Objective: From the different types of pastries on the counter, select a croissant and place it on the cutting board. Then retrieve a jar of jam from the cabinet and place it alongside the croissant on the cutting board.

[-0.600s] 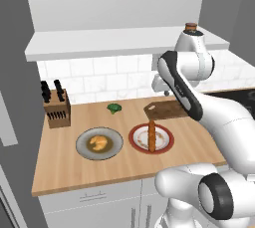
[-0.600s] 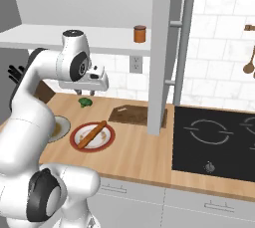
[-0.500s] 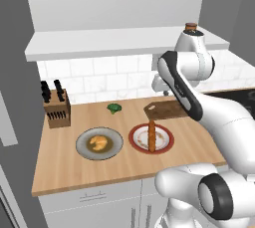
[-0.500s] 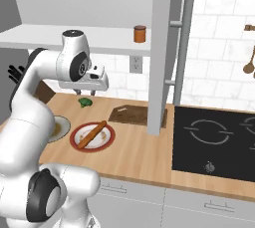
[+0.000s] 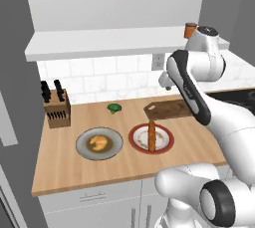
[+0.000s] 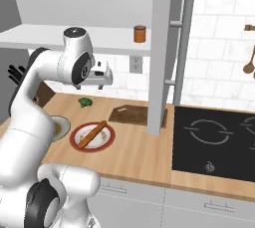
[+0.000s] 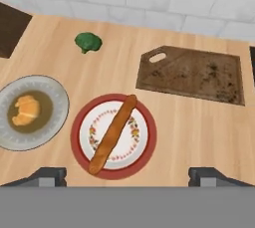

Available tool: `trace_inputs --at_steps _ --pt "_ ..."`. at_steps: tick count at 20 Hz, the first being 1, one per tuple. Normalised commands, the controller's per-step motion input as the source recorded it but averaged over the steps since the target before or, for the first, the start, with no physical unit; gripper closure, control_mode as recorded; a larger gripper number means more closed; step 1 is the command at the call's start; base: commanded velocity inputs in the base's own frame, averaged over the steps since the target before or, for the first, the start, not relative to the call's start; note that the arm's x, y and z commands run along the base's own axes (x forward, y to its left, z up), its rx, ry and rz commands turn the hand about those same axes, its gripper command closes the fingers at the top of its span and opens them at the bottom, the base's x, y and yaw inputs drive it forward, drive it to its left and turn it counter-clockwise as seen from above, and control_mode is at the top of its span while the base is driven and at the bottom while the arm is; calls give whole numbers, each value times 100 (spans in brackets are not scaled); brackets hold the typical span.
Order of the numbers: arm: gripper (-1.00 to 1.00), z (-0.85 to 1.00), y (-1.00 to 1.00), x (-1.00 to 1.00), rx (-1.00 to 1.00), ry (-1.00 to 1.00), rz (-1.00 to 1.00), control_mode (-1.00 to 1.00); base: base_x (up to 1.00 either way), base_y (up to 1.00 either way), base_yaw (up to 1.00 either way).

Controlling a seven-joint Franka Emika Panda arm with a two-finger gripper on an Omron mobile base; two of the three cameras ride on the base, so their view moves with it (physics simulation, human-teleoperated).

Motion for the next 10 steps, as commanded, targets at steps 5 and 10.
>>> trace_inputs --at_steps 5,10 --pt "-100 18 -5 8 1 -15 1 -100 0 0 0" --pt "-100 88 -2 22 0 -29 -1 -100 0 0 0"
